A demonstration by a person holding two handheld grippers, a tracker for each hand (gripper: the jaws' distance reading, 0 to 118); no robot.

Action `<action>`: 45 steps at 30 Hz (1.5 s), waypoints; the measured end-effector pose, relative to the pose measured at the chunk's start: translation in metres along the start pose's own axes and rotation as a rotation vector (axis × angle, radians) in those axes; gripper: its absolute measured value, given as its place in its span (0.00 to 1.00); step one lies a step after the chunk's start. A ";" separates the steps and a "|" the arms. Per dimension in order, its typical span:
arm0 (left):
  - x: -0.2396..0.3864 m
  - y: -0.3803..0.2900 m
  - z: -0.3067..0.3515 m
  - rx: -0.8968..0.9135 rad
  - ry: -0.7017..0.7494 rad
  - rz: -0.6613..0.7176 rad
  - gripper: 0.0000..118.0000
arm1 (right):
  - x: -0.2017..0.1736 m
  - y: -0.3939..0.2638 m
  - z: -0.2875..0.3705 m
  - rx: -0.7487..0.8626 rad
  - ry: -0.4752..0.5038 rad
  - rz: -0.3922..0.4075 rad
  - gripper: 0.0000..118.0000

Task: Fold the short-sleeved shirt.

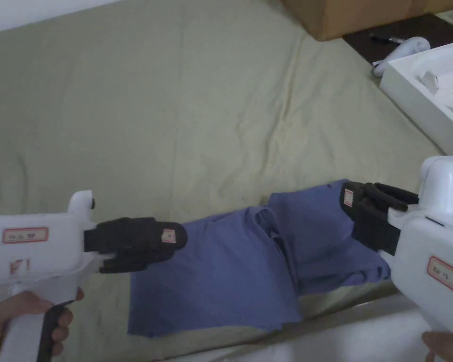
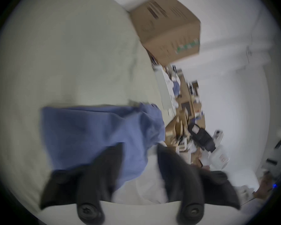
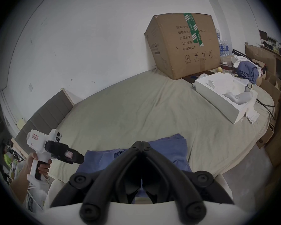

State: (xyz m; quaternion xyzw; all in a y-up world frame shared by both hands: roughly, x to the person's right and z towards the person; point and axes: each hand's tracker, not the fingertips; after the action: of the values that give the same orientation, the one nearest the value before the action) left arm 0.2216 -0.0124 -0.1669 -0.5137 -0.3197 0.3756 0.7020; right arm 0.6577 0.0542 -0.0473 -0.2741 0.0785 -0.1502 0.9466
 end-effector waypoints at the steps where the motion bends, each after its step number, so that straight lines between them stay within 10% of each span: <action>1: -0.010 -0.001 0.009 0.033 0.008 0.025 0.89 | -0.003 0.000 -0.001 -0.003 0.004 0.007 0.00; 20: -0.076 0.001 -0.055 -0.141 -0.306 0.214 0.94 | -0.037 0.007 -0.013 -0.015 -0.032 0.100 0.00; 22: -0.071 0.002 -0.058 -0.169 -0.267 0.199 0.80 | -0.040 0.006 -0.014 -0.002 -0.040 0.114 0.00; 24: -0.065 -0.001 -0.067 -0.175 -0.120 0.119 0.10 | -0.042 0.006 -0.014 0.021 -0.039 0.116 0.00; 45: -0.115 0.007 0.123 0.094 0.157 0.242 0.10 | -0.050 0.008 -0.013 0.118 -0.031 0.087 0.00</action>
State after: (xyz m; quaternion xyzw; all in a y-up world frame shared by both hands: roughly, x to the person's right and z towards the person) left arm 0.0585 -0.0504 -0.1480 -0.5428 -0.1816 0.4307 0.6978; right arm 0.6097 0.0701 -0.0595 -0.2167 0.0669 -0.1089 0.9679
